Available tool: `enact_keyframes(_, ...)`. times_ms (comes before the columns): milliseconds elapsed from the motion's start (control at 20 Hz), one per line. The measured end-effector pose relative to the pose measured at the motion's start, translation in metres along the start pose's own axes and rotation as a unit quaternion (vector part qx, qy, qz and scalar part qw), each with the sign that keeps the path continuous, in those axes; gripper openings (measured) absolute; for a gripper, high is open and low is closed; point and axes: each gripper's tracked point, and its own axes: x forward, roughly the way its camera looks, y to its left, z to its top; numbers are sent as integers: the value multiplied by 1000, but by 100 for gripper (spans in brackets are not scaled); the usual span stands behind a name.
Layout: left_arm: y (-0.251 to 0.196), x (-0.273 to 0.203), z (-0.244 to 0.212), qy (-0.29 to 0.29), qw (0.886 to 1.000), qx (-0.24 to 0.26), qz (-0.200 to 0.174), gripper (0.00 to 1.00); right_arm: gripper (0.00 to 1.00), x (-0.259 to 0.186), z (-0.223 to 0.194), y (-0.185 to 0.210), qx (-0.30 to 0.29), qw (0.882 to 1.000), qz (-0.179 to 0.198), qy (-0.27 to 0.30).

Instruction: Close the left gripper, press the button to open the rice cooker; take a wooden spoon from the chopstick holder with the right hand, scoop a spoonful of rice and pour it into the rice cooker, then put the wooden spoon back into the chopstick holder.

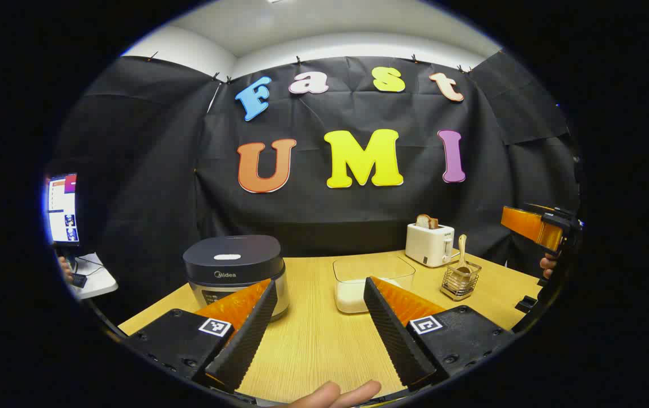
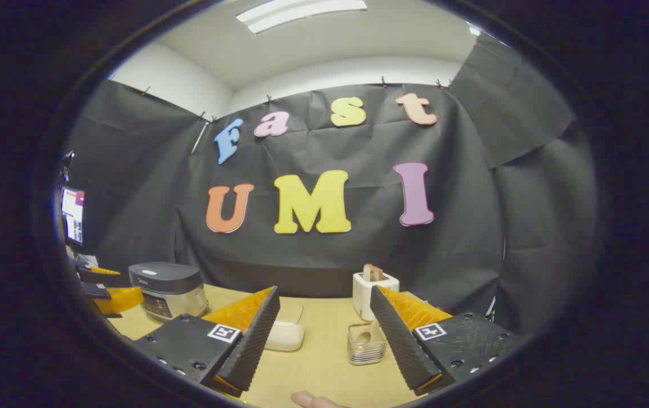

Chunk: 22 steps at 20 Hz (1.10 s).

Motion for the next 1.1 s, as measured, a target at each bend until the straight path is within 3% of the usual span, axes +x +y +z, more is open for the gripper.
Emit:
enact_keyframes(300, 19, -3, 5, -3, 1000, 6, 19, 98, 97, -2, -9, 7, 10, 1000, 0, 19)
enact_keyframes(450, 27, -3, 9, -4, 1000, 0, 24, 98, 94, -3, -10, -2, -8, 1000, -21, 18)
enact_keyframes(600, 37, -2, 9, -3, 999, 1, 33, 98, 98, -8, -9, 7, -7, 1000, -6, 9)
enact_keyframes(900, 61, 26, 16, 9, 999, -2, 42, 96, 97, -12, -19, 7, -11, 1000, 4, 13)
enact_keyframes(1000, 72, 40, 17, 24, 999, -2, 42, 84, 97, -9, -27, 8, -4, 1000, 10, 20)
enact_keyframes(1050, 78, 47, 15, 36, 998, -2, 43, 65, 95, -9, -31, 8, -2, 1000, 12, 25)
enact_keyframes(1100, 84, 53, 14, 46, 998, -4, 42, 56, 95, -7, -35, 7, 0, 999, 13, 30)
